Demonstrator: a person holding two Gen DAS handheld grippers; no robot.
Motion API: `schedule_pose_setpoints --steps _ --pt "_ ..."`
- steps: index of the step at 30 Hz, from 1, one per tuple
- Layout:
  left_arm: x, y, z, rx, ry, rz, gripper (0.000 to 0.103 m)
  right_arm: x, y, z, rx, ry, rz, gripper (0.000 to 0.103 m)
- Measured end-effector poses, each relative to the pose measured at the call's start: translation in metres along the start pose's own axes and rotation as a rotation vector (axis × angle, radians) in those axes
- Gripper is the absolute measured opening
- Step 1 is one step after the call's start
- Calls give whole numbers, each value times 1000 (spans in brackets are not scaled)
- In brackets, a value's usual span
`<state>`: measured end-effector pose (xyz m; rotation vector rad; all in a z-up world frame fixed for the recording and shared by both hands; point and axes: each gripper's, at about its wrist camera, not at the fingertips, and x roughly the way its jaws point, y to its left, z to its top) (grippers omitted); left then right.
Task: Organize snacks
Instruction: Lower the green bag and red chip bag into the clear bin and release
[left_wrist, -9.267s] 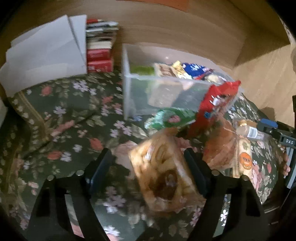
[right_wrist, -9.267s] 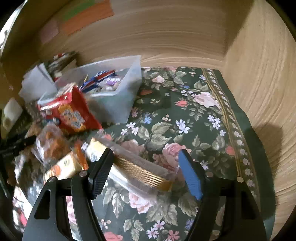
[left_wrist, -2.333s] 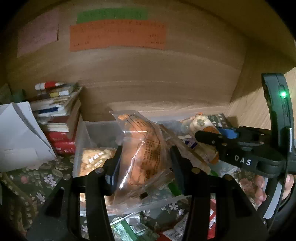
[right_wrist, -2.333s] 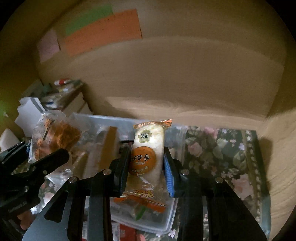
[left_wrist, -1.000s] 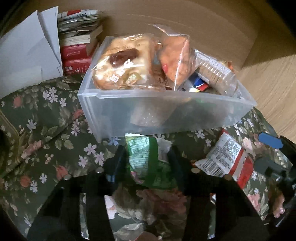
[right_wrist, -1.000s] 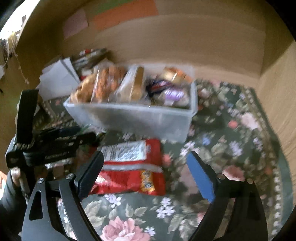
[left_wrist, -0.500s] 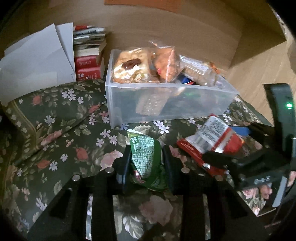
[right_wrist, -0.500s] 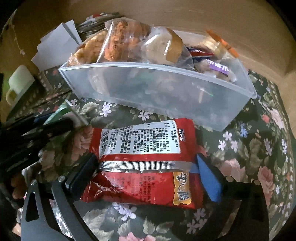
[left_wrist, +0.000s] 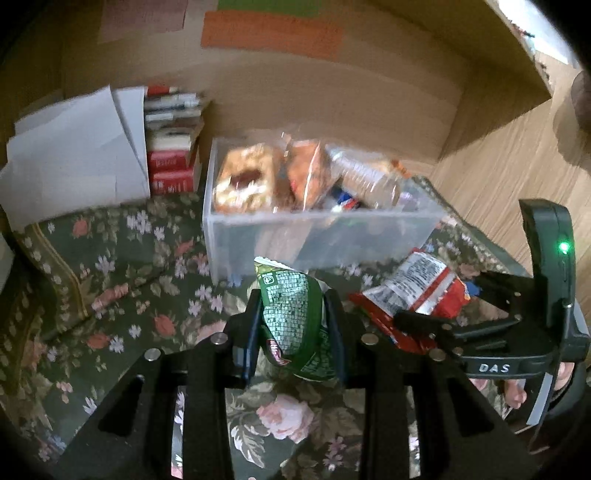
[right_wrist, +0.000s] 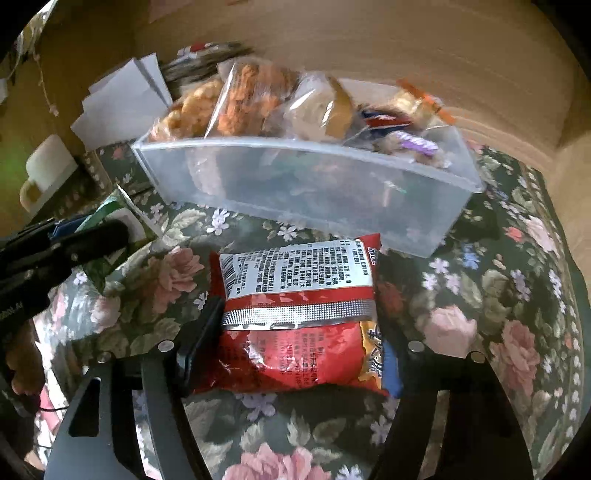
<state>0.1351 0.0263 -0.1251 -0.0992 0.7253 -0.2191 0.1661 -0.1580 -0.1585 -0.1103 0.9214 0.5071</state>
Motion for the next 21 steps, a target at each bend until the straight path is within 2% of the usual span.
schedule_pose_setpoints --steps 6,11,17,21 --pt "-12 -6 25 5 -63 -14 32 -44 -8 9 13 -108 -8 69" --pt "-11 -17 46 23 -94 -29 32 -73 -18 26 23 -204 -48 69" --pt "3 -29 67 44 -106 -41 32 -74 -32 49 56 -250 -73 69" --pt "19 -32 75 40 -86 -43 32 -59 -38 64 68 -232 -65 69"
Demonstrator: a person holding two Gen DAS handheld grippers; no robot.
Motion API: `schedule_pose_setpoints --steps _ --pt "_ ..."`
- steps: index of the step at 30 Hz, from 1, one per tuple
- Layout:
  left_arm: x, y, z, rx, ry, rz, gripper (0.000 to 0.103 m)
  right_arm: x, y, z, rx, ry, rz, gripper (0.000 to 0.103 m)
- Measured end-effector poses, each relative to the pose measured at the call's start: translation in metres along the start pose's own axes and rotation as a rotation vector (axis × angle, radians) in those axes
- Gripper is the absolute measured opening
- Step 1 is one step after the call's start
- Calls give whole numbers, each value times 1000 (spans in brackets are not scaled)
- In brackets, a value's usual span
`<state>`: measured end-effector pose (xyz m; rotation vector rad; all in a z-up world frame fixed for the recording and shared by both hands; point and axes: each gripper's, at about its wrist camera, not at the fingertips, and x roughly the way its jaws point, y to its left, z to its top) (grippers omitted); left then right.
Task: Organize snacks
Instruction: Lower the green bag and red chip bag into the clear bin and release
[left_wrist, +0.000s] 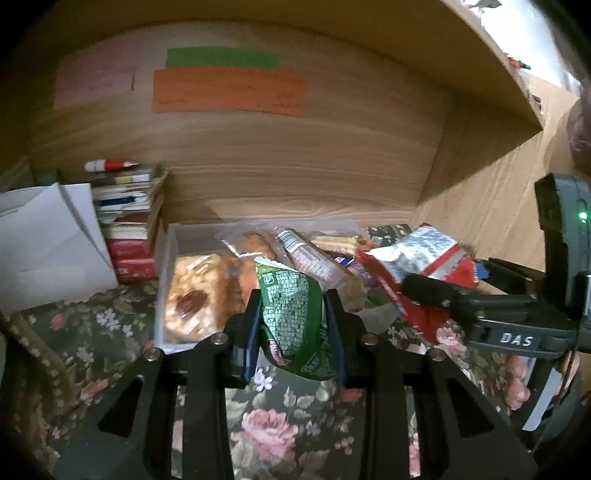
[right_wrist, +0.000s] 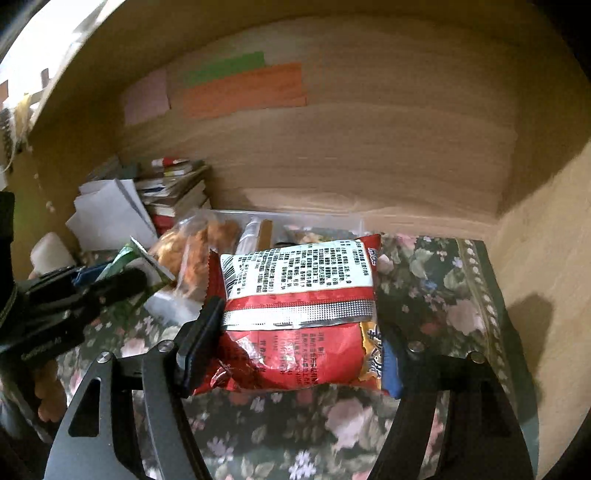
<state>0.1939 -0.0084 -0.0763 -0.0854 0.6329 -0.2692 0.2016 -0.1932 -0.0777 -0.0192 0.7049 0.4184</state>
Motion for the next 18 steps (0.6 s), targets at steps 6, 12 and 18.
schedule_pose_setpoints --steps 6,12,18 --pt "34 1 9 -9 42 4 32 31 -6 9 7 35 0 69" --pt "58 7 16 -6 46 46 32 50 -7 16 -4 44 -10 69" --pt "63 9 15 1 32 63 32 64 -10 19 2 52 -11 69"
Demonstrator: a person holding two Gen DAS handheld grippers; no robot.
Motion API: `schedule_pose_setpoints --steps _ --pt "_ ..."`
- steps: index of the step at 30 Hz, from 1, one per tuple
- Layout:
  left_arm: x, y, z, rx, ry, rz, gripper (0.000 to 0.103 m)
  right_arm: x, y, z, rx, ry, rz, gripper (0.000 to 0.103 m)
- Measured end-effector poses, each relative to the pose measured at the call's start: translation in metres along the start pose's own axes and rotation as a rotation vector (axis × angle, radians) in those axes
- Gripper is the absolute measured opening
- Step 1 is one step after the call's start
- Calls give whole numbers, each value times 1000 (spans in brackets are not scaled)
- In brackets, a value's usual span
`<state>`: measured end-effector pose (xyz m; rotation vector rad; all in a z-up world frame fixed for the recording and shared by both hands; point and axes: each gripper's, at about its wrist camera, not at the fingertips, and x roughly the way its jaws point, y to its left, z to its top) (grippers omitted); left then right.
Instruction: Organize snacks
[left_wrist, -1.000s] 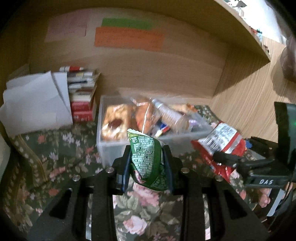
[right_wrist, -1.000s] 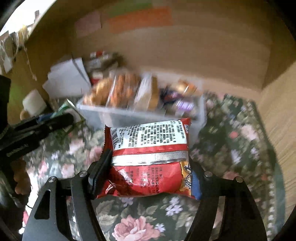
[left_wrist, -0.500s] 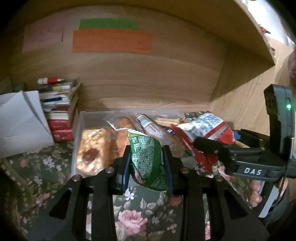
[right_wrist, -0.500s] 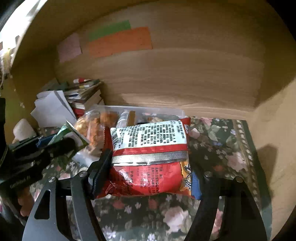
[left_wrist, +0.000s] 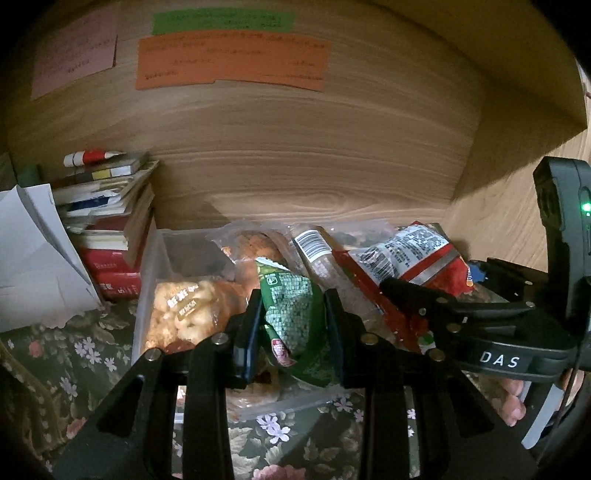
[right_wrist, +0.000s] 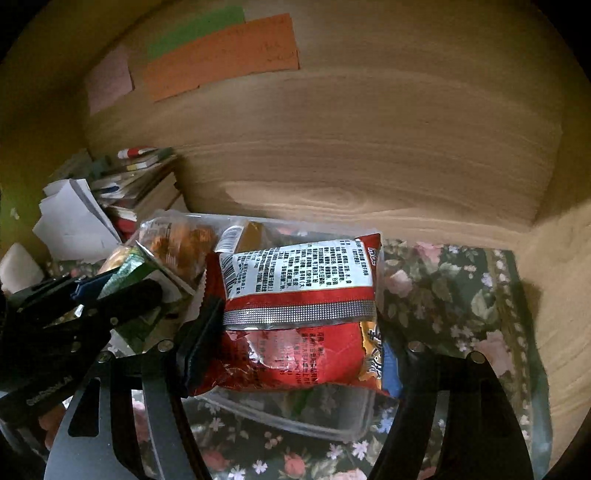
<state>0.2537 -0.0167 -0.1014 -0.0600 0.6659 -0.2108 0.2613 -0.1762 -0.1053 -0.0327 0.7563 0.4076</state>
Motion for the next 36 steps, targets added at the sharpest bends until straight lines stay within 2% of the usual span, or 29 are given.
schedule_pose_setpoints --steps 6,9,12,14,15,19,23,32,36 --pt "3 -4 -10 18 15 36 34 -2 -1 -9 -5 -2 2 69" --pt "2 -4 -13 17 25 36 44 -3 -7 -12 27 11 21 72" --pt "-3 -7 -14 23 31 18 59 -7 -9 -11 34 19 42 75" --pt "-8 -8 -13 20 22 23 67 -12 -8 -11 24 16 22 86" --pt "-11 -9 -12 20 11 30 71 -14 -6 -11 17 9 12 86" --pt "-31 -10 -8 6 -26 30 71 -27 -3 -10 -5 -14 -5 86" --pt "-66 -12 -2 -3 -109 53 71 -52 -2 -6 -2 -69 -6 86" --pt "-163 -21 2 -1 -329 83 71 -147 18 -7 -23 -291 -33 86" --pt "-201 -27 -5 0 -398 100 71 -187 29 -16 -24 -384 -23 87"
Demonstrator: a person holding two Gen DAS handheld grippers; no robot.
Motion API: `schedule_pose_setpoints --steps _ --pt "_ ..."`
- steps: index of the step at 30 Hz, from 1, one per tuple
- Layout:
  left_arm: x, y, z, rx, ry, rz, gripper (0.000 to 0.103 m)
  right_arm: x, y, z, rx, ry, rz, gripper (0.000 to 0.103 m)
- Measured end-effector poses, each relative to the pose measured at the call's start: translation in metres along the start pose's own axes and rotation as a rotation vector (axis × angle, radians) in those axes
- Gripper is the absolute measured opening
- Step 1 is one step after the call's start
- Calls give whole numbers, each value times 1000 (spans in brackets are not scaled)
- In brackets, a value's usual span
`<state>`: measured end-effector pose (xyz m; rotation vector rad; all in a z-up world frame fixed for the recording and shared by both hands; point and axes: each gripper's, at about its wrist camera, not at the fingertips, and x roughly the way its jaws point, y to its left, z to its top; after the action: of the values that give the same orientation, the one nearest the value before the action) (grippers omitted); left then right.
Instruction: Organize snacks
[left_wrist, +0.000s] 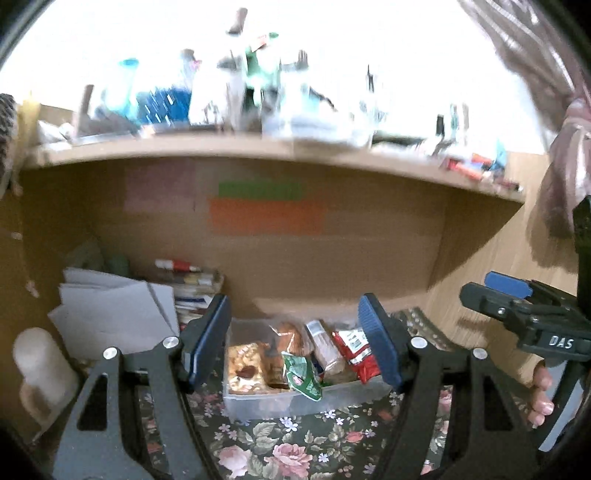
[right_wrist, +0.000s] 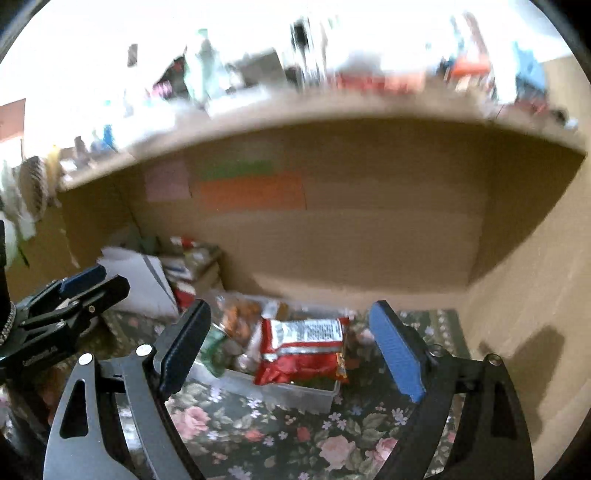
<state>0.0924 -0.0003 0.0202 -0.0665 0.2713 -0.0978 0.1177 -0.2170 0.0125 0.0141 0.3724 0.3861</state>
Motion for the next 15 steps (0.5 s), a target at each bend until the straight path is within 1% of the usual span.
schedule_pose_setpoints --steps 4,5,7,9,11,12,13,14,15 --pt "-33 -6 2 7 -45 6 74 -29 10 -2 -5 -55 1 87" --pt "-38 -6 1 11 -52 8 76 -34 12 -3 -5 -63 2 88" --pt "-45 -8 -2 17 -65 11 82 -41 17 -6 -2 -71 0 88" --pt "-54 -11 -5 26 -76 19 84 -46 20 -10 -1 -71 0 88" --pt "-62 -13 -6 32 -82 27 87 -48 22 -15 -2 -71 -1 92" --pt "-65 -14 -7 32 -82 29 90 -50 24 -17 -4 -73 -6 93" --pt "-68 -13 -8 30 -83 31 94 -52 25 -18 -6 -76 -13 96" --pt "-70 -13 -10 29 -84 32 96 -55 27 -19 -7 -81 -18 100" --pt "-70 -13 -12 28 -85 34 98 -57 28 -21 -6 -87 -23 101"
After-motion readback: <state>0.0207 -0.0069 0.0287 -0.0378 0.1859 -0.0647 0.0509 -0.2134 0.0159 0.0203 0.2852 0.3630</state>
